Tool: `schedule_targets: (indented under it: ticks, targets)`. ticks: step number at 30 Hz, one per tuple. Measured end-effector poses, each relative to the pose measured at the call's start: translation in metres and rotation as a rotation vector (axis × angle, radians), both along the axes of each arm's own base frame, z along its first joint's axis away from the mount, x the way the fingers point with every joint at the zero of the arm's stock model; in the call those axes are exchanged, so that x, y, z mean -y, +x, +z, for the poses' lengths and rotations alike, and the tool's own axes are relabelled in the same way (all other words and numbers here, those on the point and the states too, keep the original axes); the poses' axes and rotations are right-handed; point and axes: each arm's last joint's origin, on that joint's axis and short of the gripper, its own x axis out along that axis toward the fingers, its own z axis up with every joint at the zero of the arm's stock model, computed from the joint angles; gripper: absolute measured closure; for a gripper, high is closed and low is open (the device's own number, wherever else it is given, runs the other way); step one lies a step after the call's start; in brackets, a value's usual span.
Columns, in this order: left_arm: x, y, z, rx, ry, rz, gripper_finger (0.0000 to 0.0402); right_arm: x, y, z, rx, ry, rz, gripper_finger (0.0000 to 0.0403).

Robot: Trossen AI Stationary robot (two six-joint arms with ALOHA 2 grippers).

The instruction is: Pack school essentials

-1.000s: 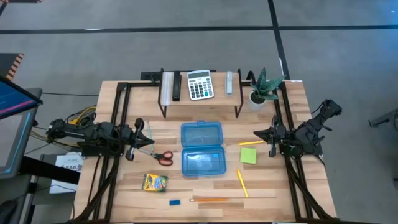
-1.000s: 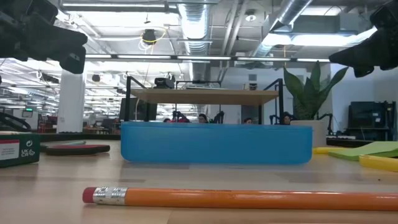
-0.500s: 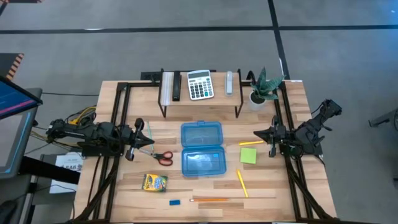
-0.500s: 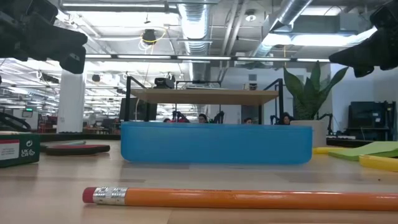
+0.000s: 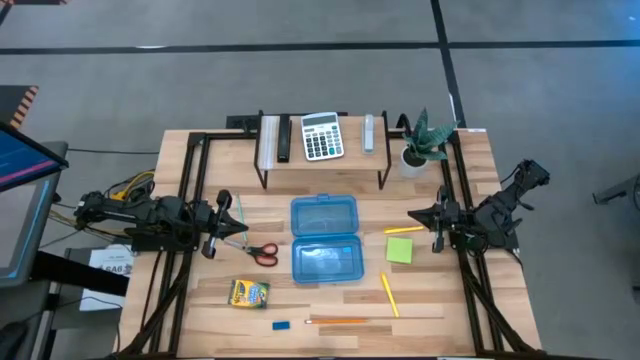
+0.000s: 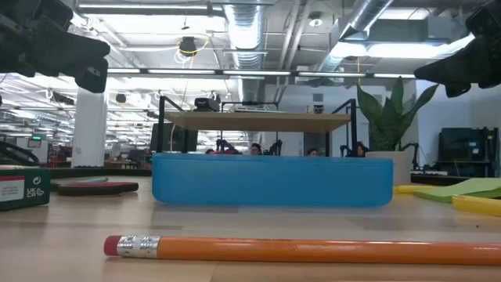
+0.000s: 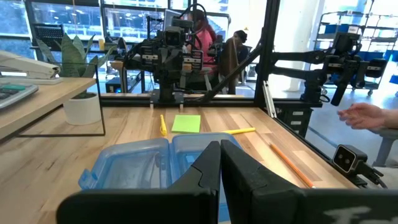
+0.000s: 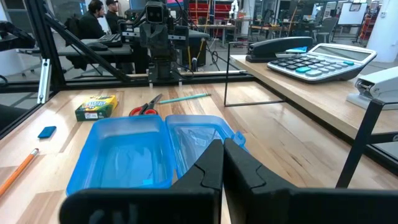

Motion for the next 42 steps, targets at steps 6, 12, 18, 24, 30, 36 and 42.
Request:
schedule_targets:
  ticks: [6, 12, 18, 24, 30, 36, 42]
  targets:
    - [0.000, 0.000, 0.000, 0.000, 0.000, 0.000, 0.0401, 0.000, 0.000, 0.000, 0.000, 0.000, 0.000, 0.0374]
    - [0.000, 0.000, 0.000, 0.002, 0.014, 0.001, 0.0401, 0.000, 0.000, 0.000, -0.001, -0.005, 0.000, 0.0375]
    - [0.000, 0.000, 0.000, 0.016, 0.102, 0.010, 0.0401, 0.000, 0.000, 0.000, -0.020, -0.082, 0.006, 0.0375]
    - [0.000, 0.000, 0.000, 0.014, 0.092, 0.012, 0.0401, 0.000, 0.000, 0.000, -0.019, -0.085, 0.005, 0.0375]
    - [0.000, 0.000, 0.001, 0.021, 0.075, 0.014, 0.0401, -0.001, 0.001, 0.004, 0.028, -0.043, 0.004, 0.0375]
    - [-0.001, 0.000, 0.008, 0.093, 0.047, 0.052, 0.0401, 0.000, 0.000, 0.016, 0.146, 0.049, 0.000, 0.0375]
    - [-0.003, 0.000, 0.011, 0.111, -0.006, 0.102, 0.0401, 0.001, -0.002, 0.031, 0.279, 0.152, -0.002, 0.0375]
